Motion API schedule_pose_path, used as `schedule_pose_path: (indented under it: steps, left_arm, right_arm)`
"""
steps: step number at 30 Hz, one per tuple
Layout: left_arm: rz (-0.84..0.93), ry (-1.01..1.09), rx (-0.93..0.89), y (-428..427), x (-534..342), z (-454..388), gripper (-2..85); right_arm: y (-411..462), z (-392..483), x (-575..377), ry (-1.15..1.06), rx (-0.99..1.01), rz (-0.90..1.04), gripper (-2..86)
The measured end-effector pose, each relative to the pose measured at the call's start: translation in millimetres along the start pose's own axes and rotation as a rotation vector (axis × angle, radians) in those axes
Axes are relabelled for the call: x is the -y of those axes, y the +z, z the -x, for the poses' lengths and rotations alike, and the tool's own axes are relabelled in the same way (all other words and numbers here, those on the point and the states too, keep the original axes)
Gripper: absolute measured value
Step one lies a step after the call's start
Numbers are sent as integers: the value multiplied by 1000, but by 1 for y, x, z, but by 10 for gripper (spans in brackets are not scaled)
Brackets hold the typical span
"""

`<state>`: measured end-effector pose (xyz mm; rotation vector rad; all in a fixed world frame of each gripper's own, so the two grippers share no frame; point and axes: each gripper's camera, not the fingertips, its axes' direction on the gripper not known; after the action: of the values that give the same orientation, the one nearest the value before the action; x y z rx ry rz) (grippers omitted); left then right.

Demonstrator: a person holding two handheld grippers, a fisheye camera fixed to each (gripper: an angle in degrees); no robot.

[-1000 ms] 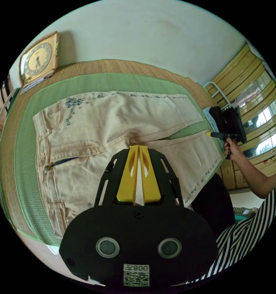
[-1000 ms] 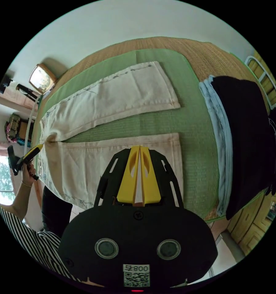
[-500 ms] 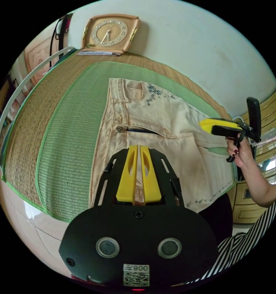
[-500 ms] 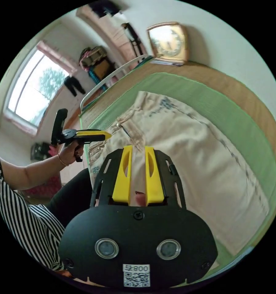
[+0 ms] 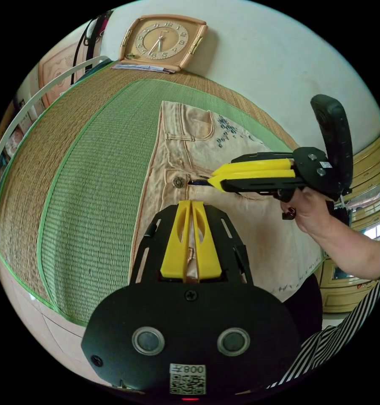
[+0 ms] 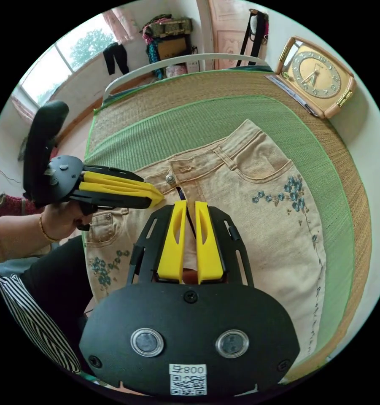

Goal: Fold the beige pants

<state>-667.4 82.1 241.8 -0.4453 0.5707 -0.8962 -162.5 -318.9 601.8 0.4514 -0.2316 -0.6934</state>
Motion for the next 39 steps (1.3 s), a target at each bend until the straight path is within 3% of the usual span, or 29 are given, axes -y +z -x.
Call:
schedule_pose_path:
  steps: [9,17,24,32,39]
  left_arm:
    - [-21,-3,-7,-13,9,16,2]
    - [-237,-34,-49,-55,9,26,2]
    - [-51,11,66,-15,32,26,2]
    - [-78,34,47,3,37,26,2]
    - [-76,27,16,26,49,22,2]
  right_arm:
    - [23,-3,-8,1,176,-35,8]
    - [74,5,-5,13,161,-6,12]
    - [84,16,-4,-14,117,-1,19]
    - [57,-29,-35,137,213,-33,6]
    - [74,-16,-48,110,73,-16,3]
